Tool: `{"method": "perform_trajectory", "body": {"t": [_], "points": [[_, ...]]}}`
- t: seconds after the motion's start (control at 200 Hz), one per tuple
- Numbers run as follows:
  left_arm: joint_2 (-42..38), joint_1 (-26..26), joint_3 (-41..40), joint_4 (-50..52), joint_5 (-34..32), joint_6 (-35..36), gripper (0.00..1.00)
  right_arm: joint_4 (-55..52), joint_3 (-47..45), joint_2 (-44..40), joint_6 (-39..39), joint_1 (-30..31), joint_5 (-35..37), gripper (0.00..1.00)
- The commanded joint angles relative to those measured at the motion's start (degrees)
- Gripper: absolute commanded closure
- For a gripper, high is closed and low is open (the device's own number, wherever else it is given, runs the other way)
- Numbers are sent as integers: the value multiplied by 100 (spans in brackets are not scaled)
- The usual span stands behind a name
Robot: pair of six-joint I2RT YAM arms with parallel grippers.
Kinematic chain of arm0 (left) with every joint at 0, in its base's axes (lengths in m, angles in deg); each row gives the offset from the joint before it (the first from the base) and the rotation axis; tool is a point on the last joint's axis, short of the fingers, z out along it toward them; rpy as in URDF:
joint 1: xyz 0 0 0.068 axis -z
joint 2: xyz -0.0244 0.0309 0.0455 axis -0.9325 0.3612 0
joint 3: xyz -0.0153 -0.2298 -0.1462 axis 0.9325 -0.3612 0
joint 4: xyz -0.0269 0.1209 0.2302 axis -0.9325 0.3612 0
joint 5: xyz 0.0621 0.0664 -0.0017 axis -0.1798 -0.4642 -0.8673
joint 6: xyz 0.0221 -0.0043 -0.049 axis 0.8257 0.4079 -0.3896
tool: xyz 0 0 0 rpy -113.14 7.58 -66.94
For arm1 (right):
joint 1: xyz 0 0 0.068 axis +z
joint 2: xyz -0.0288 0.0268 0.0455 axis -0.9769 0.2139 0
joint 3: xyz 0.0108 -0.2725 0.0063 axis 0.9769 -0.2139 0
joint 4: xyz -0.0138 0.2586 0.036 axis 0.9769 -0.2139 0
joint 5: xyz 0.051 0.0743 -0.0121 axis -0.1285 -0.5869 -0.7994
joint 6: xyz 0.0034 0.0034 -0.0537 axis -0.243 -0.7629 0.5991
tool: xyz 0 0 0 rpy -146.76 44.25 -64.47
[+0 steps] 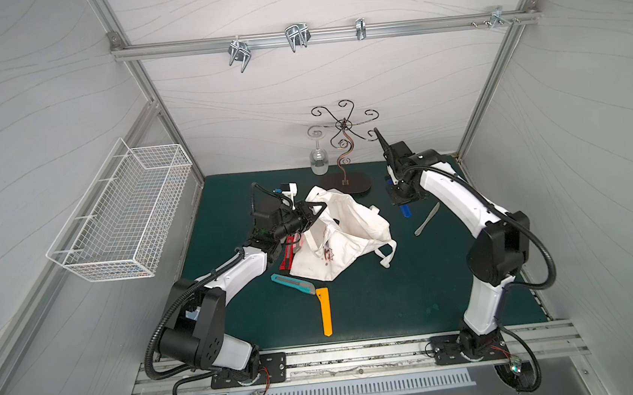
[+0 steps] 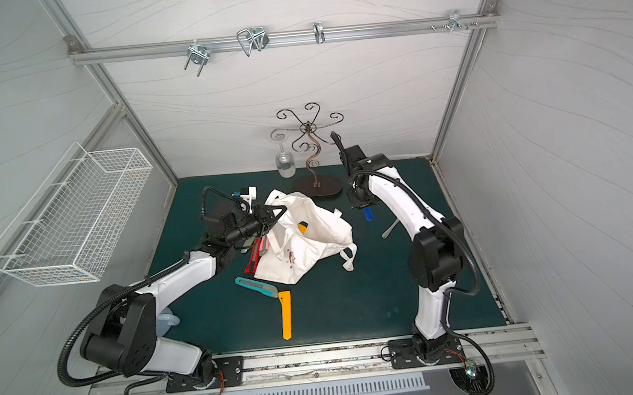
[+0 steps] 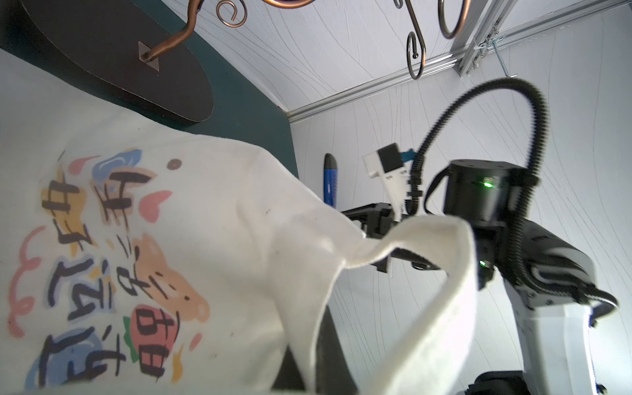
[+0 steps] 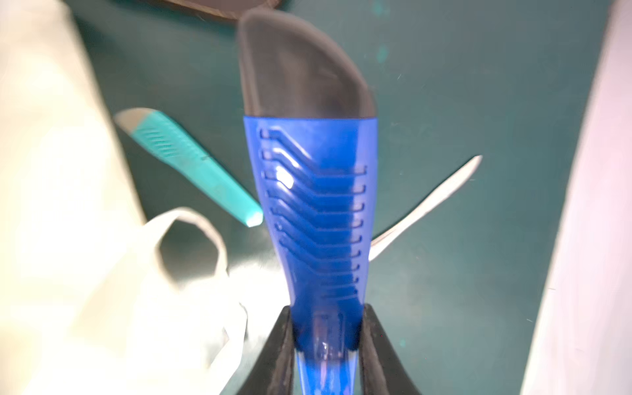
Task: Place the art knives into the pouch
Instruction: Pick up the utility knife at the center of the board, then place the utility knife in the pouch.
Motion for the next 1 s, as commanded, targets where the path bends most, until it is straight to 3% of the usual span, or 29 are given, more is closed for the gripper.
{"method": "perform_trajectory", "body": {"t": [0.0,0.285,0.55,0.79,0.995], "points": [[47,26,326,-213,23,53,100,-470,66,-444,-59,453,234,84],[4,27,301,-165,23,97,100,-607,-367,-1207,-322,1791,153,83],[40,35,302,-228,23,75,100,-523,-829,-1616,-574,2489,-257,83],[-17,62,292,-221,25,79,100,-284,-535,-1064,-332,2492,-436,82],[-132,71,250,-189,31,92,100,-218,110,-313,101,2103,-588,81]]}}
